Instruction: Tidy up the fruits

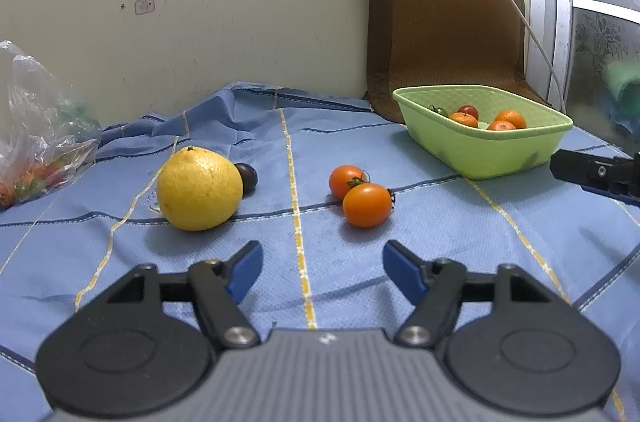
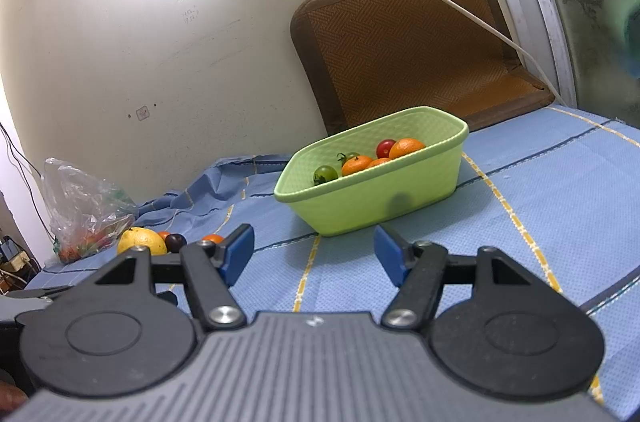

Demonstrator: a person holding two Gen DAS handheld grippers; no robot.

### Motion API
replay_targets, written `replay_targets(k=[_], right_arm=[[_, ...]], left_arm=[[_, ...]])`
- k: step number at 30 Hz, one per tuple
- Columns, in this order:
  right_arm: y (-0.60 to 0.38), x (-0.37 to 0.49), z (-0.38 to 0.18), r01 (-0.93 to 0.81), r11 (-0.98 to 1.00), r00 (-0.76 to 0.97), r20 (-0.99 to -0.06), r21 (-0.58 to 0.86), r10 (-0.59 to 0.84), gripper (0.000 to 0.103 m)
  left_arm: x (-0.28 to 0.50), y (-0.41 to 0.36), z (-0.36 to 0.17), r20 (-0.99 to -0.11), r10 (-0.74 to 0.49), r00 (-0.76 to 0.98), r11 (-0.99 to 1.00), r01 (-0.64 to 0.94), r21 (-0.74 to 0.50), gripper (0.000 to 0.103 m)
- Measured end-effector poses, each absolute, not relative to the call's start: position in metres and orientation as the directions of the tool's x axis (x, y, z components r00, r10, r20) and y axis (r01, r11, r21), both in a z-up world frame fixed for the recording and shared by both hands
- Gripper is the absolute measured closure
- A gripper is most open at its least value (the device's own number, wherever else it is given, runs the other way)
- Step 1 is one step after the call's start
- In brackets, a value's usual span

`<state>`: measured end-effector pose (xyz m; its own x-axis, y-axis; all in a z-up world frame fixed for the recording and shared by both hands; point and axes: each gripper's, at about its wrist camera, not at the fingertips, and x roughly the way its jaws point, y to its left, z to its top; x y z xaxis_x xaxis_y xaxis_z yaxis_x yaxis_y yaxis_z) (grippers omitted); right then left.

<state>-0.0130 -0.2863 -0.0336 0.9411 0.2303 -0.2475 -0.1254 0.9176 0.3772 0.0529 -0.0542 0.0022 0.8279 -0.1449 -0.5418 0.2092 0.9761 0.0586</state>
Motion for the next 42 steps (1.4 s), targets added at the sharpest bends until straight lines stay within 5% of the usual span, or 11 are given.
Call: replay_targets(k=[42], right_arm=[[-0.2886, -0.0137, -0.0345, -0.135, 0.914, 0.941, -0.239, 0.382, 0.239, 0.034]], left_arm=[[0.0524, -0.0535, 0.0028, -0.54, -0.157, 0.827, 0.976, 0.212, 0.041, 0.026]])
